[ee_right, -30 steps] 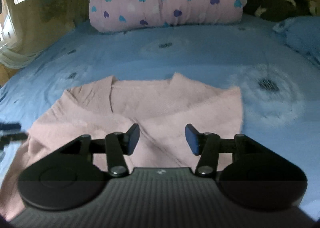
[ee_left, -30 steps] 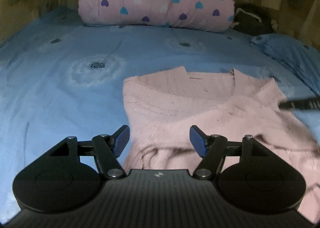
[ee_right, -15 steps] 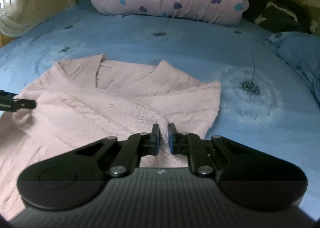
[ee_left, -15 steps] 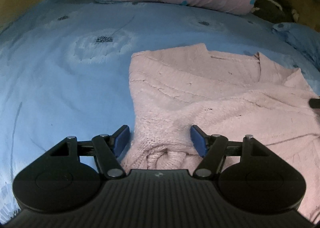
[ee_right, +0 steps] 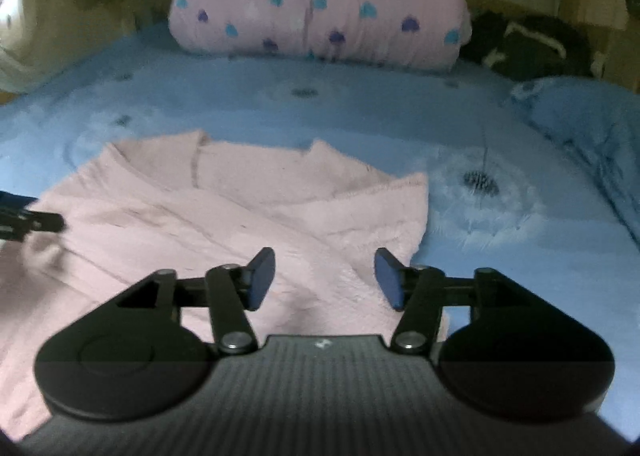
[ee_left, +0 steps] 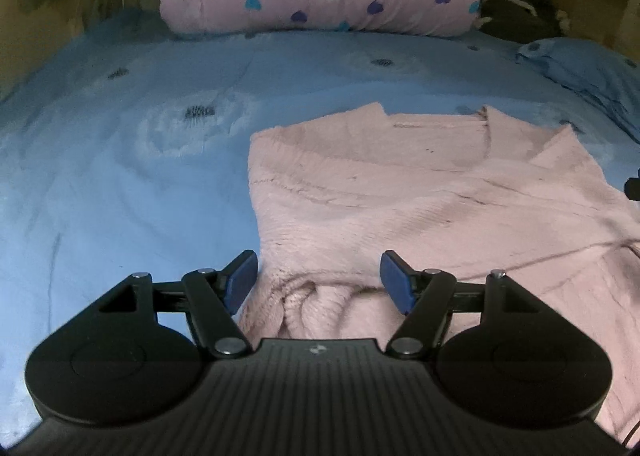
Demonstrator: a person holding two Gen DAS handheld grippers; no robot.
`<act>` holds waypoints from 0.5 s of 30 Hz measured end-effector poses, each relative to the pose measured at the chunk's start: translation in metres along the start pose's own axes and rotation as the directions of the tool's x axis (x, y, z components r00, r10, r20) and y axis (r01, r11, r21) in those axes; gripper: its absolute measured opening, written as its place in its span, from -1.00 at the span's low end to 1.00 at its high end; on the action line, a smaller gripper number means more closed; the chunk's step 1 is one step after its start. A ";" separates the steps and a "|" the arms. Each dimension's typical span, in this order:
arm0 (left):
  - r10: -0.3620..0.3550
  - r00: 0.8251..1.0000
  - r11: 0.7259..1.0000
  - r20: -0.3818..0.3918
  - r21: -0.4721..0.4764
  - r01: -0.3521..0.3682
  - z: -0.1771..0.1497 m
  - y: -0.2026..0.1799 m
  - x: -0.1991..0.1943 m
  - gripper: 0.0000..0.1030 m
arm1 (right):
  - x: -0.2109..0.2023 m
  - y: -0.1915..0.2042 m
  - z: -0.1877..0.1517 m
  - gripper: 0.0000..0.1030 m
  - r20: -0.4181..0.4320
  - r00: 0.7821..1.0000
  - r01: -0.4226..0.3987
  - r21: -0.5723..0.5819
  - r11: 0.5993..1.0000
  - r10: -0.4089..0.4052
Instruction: Fold small clothes
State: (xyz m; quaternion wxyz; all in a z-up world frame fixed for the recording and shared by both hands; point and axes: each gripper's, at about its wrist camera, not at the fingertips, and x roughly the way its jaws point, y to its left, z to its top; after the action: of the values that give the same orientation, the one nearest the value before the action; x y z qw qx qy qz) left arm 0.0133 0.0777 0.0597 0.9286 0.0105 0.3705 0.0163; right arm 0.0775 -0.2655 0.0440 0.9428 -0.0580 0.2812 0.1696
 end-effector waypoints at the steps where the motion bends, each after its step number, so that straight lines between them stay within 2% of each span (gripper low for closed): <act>1: 0.003 1.000 1.000 -0.001 0.004 -0.003 0.000 -0.003 -0.006 0.42 | -0.010 0.003 0.000 0.14 0.010 1.000 -0.009 -0.002 1.000 0.009; 8: -0.013 1.000 1.000 -0.016 0.001 0.013 -0.008 -0.012 -0.057 0.42 | -0.073 0.025 -0.013 0.15 0.049 0.994 -0.102 0.020 0.995 0.101; 15: -0.038 0.999 0.999 -0.025 0.001 0.038 -0.033 -0.016 -0.118 0.46 | -0.117 0.049 -0.038 0.15 0.051 0.984 -0.170 0.039 0.985 0.168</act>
State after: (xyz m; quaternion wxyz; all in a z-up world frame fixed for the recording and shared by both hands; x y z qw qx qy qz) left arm -0.0946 0.0578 0.1158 0.9241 0.0037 0.3821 -0.0014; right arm -0.0514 -0.2609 0.0761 0.9323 -0.0094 0.2664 0.2443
